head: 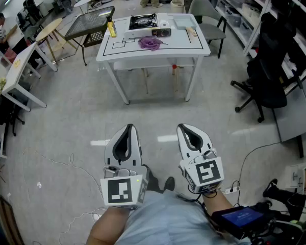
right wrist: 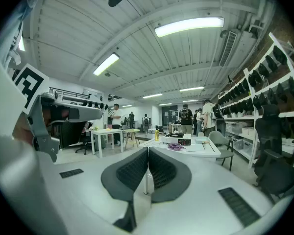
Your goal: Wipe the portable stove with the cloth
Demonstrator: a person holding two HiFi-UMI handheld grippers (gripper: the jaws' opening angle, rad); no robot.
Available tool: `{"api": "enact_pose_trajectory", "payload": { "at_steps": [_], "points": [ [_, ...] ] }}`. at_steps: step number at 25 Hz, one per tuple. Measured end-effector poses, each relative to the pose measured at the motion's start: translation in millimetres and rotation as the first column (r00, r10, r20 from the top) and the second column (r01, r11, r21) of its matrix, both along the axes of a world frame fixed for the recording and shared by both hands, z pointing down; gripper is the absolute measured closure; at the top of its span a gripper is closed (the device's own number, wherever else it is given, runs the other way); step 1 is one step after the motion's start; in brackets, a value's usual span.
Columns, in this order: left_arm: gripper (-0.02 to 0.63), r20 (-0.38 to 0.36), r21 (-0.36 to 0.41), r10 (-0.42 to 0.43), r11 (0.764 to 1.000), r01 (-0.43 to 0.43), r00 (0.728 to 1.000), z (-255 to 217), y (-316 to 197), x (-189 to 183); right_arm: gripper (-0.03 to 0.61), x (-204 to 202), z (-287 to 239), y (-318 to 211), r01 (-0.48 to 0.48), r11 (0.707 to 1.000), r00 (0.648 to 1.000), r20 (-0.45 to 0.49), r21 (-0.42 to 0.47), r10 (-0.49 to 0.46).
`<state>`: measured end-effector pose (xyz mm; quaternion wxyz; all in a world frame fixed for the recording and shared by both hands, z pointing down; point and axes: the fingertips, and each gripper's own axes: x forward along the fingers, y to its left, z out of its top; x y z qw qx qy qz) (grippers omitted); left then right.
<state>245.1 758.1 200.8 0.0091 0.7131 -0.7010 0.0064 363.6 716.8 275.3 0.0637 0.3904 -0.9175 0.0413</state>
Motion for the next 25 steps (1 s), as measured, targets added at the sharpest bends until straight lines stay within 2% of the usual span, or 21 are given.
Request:
{"api": "enact_pose_trajectory", "payload": {
  "at_steps": [9, 15, 20, 25],
  "points": [
    [0.597, -0.001, 0.001, -0.005, 1.0, 0.005, 1.0, 1, 2, 5, 0.529, 4, 1, 1, 0.014, 1.0, 1.0, 0.008, -0.001, -0.014],
    [0.597, -0.014, -0.004, -0.031, 1.0, 0.031, 0.999, 4, 4, -1, 0.525, 3, 6, 4, 0.055, 0.998, 0.997, 0.057, -0.039, -0.052],
    [0.597, -0.019, -0.02, -0.056, 0.998, 0.056, 0.998, 15, -12, -21, 0.525, -6, 17, -18, 0.039, 0.998, 0.999, 0.023, -0.041, -0.038],
    [0.597, -0.027, -0.054, -0.078, 0.996, 0.076, 0.997, 36, -49, -56, 0.525, -28, 34, -66, 0.014, 0.999, 1.0, -0.013, -0.047, -0.015]
  ]
}}
